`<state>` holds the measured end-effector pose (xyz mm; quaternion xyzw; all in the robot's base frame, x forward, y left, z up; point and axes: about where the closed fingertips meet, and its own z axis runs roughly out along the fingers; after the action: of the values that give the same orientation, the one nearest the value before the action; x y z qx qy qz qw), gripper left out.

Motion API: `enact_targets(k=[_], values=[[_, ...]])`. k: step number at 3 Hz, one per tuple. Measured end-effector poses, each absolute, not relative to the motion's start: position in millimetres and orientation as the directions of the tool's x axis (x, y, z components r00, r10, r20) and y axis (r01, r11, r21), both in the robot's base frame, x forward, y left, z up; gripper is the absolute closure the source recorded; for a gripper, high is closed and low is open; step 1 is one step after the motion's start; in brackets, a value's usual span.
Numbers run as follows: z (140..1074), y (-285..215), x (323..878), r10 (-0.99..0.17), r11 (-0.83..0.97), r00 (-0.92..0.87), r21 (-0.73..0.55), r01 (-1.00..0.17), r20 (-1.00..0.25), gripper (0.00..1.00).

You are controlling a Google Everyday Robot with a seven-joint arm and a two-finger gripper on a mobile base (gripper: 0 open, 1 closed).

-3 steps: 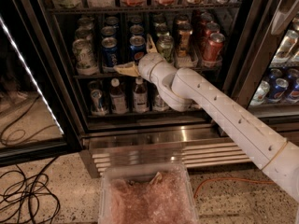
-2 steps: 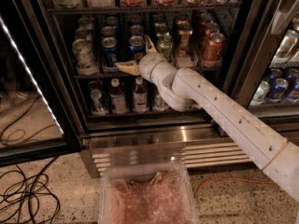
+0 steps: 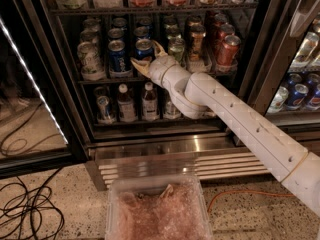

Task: Pick pepsi can from middle shelf of fridge

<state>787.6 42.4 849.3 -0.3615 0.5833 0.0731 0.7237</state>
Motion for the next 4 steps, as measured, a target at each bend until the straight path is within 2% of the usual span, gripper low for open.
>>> enact_targets(k=[1,2,4], values=[[849.3,42.5,787.6,-0.316,0.728,0.309,-0.438,-0.528,-0.897,0.94],[849.3,42.5,787.6,-0.316,0.728,0.309,-0.438,-0.528,-0.897,1.0],[856.9,45.8,785.2,-0.282,0.722,0.329,-0.425,-0.546,-0.901,1.0]])
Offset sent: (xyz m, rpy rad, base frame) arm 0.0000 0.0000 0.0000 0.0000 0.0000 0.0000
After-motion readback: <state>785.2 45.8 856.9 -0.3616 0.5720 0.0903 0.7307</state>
